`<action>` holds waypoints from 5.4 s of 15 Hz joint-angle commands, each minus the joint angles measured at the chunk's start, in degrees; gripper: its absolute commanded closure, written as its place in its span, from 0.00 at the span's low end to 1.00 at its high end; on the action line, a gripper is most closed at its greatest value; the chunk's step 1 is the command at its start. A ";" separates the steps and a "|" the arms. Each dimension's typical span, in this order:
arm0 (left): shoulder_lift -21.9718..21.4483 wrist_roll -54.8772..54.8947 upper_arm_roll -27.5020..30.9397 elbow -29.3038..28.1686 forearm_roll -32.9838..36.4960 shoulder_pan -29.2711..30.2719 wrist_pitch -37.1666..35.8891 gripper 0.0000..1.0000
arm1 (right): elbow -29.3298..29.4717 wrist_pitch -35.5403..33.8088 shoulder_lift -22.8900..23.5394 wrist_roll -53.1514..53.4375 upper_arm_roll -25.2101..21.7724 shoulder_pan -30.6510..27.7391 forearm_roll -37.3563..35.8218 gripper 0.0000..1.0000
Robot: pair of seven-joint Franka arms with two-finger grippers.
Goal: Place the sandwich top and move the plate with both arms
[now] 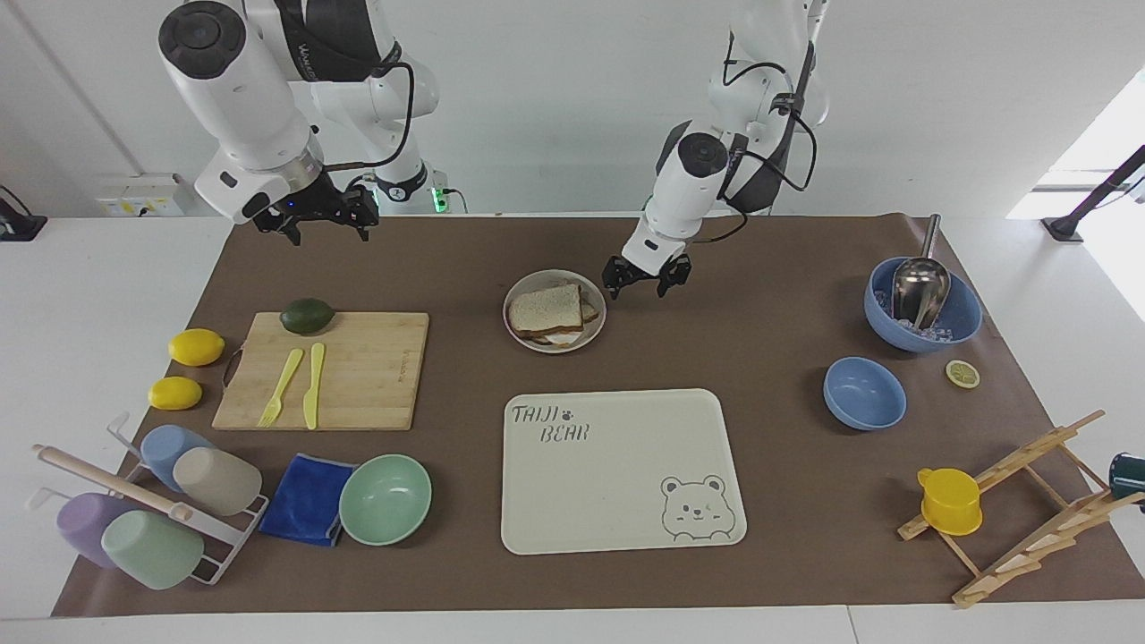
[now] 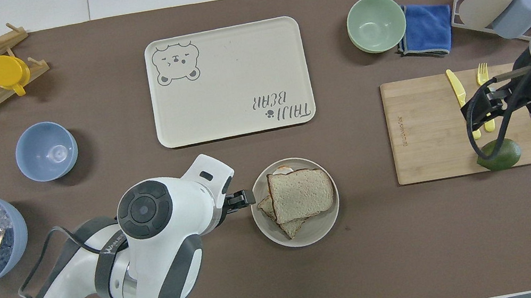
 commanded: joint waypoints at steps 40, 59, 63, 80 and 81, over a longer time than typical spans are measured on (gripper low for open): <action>4.39 1.27 0.97 1.48 -7.72 -1.79 6.28 1.00 | -0.05 1.31 -2.14 -0.81 -0.32 -4.98 1.36 0.00; 29.77 4.60 1.14 42.44 -12.37 16.22 -8.86 1.00 | -0.14 1.31 -2.14 -0.81 -0.32 -4.98 1.36 0.00; 30.23 6.45 1.14 39.91 -11.85 15.88 -3.59 1.00 | -0.14 1.31 -2.14 -0.81 -0.32 -4.98 1.36 0.00; 23.12 11.72 3.86 36.03 -5.96 18.85 -5.76 0.00 | -0.14 1.31 -2.14 -0.81 -0.32 -4.98 1.36 0.00; 21.19 11.81 4.13 36.03 -3.43 19.21 -8.13 0.00 | -0.14 1.22 -2.14 -0.81 -0.32 -4.98 1.36 0.00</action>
